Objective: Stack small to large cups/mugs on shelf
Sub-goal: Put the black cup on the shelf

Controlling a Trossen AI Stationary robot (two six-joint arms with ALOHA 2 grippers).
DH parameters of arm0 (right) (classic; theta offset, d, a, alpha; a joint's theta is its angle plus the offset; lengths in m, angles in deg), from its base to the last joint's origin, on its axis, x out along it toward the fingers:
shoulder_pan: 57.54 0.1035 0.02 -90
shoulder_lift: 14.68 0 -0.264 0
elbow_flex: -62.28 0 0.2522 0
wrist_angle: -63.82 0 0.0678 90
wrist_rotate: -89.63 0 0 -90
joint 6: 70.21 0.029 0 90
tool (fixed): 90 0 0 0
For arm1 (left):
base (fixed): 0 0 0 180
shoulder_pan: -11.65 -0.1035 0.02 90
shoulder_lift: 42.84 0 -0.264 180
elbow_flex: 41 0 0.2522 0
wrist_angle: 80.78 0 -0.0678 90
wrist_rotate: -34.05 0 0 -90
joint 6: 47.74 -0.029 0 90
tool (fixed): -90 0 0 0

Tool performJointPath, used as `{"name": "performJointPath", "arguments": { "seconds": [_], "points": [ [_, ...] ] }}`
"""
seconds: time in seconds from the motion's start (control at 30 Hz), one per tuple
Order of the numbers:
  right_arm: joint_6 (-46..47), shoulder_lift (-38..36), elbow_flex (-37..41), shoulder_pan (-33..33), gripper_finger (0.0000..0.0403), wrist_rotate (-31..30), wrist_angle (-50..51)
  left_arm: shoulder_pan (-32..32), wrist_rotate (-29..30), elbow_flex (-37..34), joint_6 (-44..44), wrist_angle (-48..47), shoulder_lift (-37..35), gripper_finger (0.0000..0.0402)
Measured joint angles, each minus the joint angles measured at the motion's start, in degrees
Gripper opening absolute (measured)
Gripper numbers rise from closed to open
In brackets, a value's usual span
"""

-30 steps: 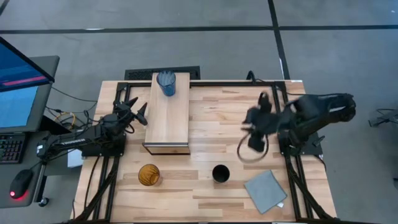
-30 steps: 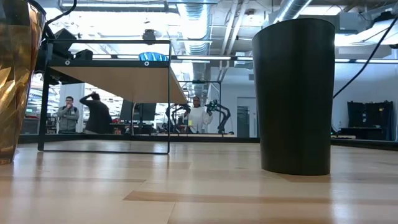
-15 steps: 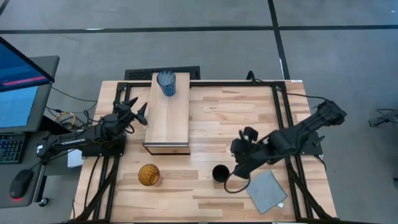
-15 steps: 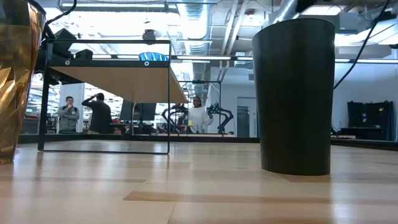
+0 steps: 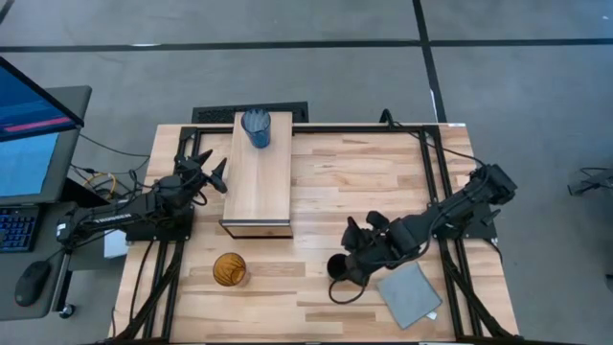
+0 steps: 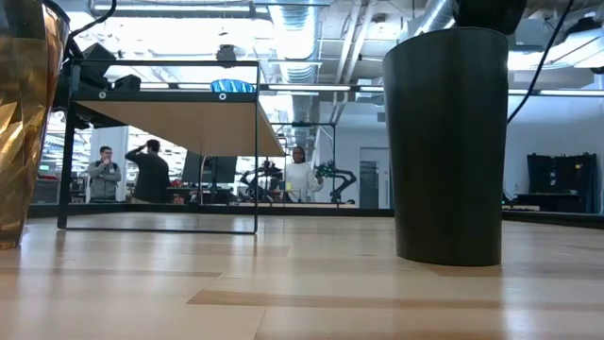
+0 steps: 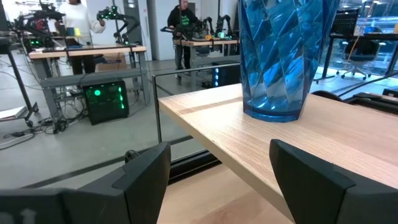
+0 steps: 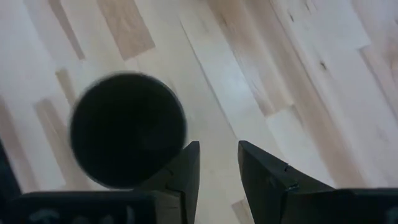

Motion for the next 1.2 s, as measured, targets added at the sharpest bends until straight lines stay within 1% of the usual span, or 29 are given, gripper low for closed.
{"name": "performJointPath", "arguments": {
  "seconds": [0.17,0.47,0.83,1.0,1.2],
  "points": [
    [1.1,-1.2,-0.2,0.0,0.0132,0.8,-3.5,0.0,0.0,0.0,0.0,0.0,0.0,0.0265],
    [2.2,-1.0,0.0,-0.3,0.0132,1.2,-2.6,0.0,0.0,0.0,0.0,0.0,0.0,0.0265],
    [4.1,-1.0,0.0,-0.3,0.0132,4.1,-2.8,0.0,-0.3,0.0,0.0,0.0,0.0,0.0265],
    [5.0,-0.9,0.1,-0.3,0.0132,5.2,-2.8,0.0,-0.3,0.0,1.5,0.0,0.0,0.0265],
    [4.9,2.8,0.0,-0.7,0.0132,7.6,-5.0,0.0,-0.3,0.0,1.8,0.0,0.0,0.0265]
  ]
}}
